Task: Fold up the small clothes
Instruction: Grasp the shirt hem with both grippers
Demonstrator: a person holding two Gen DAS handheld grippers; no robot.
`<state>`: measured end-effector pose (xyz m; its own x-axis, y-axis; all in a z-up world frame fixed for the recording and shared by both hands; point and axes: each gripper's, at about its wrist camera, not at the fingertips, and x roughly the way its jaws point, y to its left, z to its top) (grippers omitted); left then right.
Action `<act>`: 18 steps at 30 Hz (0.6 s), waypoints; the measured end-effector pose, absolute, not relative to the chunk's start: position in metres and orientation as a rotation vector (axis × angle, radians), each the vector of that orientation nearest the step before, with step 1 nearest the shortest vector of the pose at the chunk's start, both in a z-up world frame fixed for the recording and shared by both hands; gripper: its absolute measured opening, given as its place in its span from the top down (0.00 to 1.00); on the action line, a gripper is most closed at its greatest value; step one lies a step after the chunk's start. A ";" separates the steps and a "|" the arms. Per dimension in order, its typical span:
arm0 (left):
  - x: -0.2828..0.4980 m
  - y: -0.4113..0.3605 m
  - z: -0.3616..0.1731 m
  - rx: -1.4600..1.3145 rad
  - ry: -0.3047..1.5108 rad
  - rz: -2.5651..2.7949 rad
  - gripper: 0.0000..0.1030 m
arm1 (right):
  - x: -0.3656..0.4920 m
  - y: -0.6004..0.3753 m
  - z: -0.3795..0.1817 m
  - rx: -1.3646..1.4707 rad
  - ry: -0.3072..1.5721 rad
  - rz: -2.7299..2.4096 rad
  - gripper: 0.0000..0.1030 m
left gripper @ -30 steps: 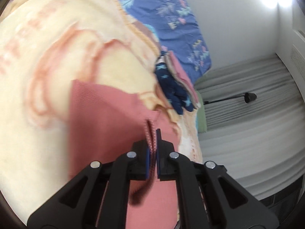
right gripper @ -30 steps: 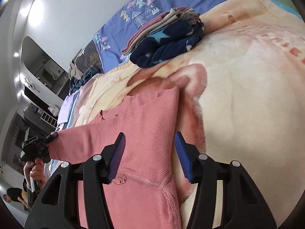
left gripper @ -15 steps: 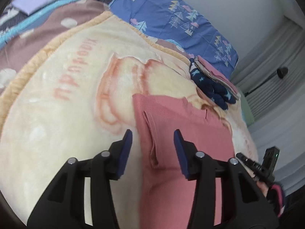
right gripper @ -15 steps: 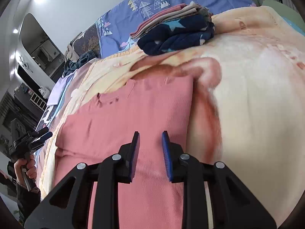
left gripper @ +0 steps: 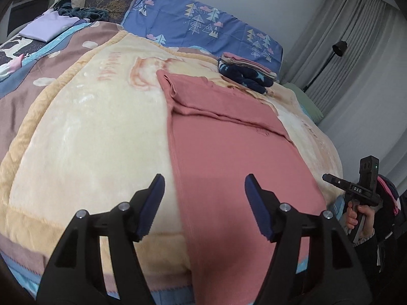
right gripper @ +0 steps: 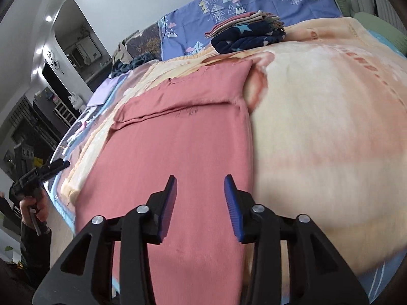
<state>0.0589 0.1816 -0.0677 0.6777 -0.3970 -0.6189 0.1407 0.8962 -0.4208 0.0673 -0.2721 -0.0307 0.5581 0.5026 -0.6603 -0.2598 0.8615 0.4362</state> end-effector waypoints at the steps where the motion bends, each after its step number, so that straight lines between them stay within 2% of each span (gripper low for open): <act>1: 0.043 0.176 -0.071 -0.342 0.772 -0.317 0.35 | 0.055 -0.276 -0.032 0.320 0.867 0.457 0.59; 10: -0.033 0.149 -0.117 -0.334 0.863 -0.378 0.35 | -0.023 -0.312 -0.072 0.400 0.943 0.402 0.59; 18: -0.038 0.156 -0.156 -0.437 0.926 -0.357 0.36 | -0.032 -0.308 -0.096 0.440 0.987 0.433 0.59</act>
<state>-0.0380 0.1560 -0.1556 0.5537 -0.4743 -0.6844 0.1078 0.8558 -0.5059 -0.0324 -0.3075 -0.0957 0.4817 0.5354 -0.6938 -0.1483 0.8301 0.5376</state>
